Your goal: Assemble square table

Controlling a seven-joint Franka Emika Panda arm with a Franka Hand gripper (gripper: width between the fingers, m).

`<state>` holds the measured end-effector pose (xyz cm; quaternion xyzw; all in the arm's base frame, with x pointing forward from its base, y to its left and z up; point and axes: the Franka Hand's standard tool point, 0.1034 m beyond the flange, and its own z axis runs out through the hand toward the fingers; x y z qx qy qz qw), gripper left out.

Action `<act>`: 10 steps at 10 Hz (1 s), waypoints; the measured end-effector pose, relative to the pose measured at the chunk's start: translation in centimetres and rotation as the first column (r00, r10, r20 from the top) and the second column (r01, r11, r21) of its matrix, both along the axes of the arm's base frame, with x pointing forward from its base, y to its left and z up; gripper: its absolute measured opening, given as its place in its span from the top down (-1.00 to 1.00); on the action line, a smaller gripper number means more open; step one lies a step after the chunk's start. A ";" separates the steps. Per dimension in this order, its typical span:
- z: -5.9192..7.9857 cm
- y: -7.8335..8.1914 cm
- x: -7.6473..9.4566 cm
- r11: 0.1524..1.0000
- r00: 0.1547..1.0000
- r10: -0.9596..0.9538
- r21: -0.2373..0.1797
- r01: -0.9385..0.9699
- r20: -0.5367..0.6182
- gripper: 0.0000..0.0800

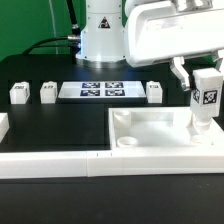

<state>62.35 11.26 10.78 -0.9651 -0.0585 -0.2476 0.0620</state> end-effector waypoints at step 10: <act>-2.9 0.2 -0.4 1.000 1.000 -0.020 0.012 0.020 0.010 0.27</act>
Offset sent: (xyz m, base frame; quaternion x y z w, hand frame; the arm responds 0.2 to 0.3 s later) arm -0.0022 0.0030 -0.0150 -0.0008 0.0084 0.0072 0.9999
